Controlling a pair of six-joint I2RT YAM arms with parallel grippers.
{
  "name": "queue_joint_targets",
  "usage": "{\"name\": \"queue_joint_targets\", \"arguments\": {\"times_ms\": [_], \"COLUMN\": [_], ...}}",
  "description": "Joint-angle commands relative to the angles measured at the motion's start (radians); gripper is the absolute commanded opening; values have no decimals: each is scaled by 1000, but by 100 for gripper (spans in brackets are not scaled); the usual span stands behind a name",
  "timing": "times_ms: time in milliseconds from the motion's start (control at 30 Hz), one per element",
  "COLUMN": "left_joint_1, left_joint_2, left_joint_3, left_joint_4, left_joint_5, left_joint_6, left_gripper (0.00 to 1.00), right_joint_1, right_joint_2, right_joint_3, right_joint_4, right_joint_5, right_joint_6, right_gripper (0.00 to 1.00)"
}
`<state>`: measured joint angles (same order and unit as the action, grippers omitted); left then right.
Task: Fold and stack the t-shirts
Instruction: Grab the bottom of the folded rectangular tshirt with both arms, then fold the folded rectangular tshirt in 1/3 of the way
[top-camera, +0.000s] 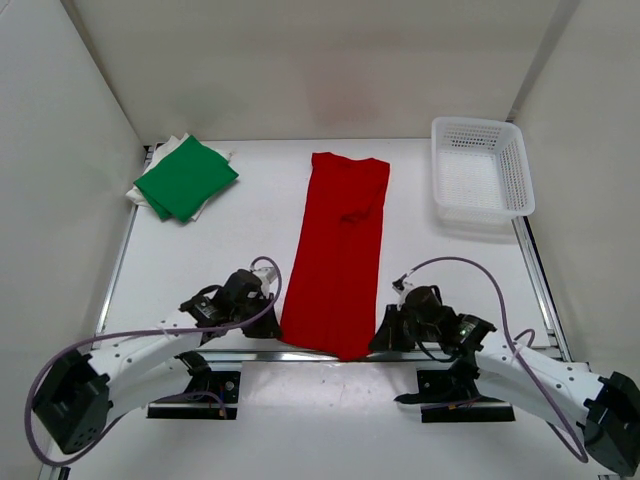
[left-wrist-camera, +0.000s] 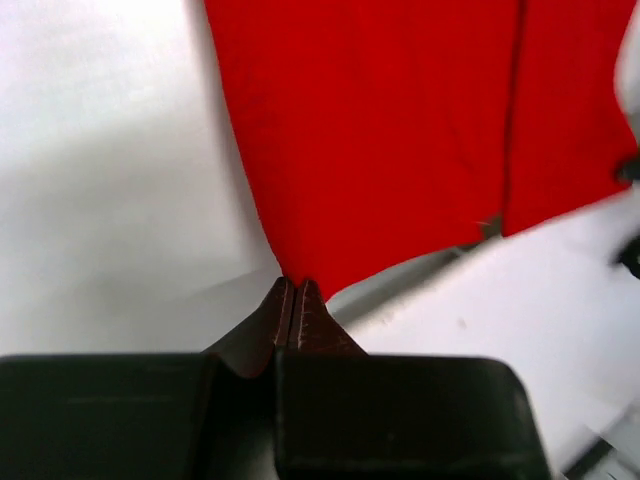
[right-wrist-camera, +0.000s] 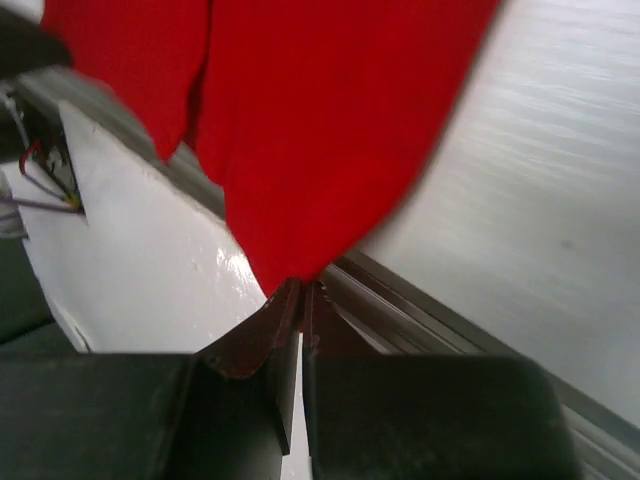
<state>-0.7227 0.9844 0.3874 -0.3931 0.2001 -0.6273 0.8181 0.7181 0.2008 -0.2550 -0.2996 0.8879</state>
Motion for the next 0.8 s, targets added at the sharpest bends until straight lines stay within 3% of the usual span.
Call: {"name": "queue_joint_targets", "arguments": {"times_ms": [0, 167, 367, 533, 767], "left_joint_1": [12, 117, 200, 270, 324], "left_joint_2": [-110, -5, 323, 603, 832], "left_joint_3": [23, 256, 464, 701, 864], "left_joint_4": [-144, -119, 117, 152, 203], "left_joint_5": [81, 88, 67, 1, -4], "left_joint_6": [-49, 18, 3, 17, 15], "left_gripper": [0, 0, 0, 0, 0], "right_joint_1": [-75, -365, -470, -583, -668], "right_joint_2": [-23, 111, 363, 585, 839], "right_joint_3": [121, 198, 469, 592, 736], "right_joint_4": [-139, -34, 8, 97, 206], "right_joint_5": [51, -140, -81, -58, -102], "right_joint_6": [-27, -203, -355, -389, -388], "right_gripper": [0, 0, 0, 0, 0]}}
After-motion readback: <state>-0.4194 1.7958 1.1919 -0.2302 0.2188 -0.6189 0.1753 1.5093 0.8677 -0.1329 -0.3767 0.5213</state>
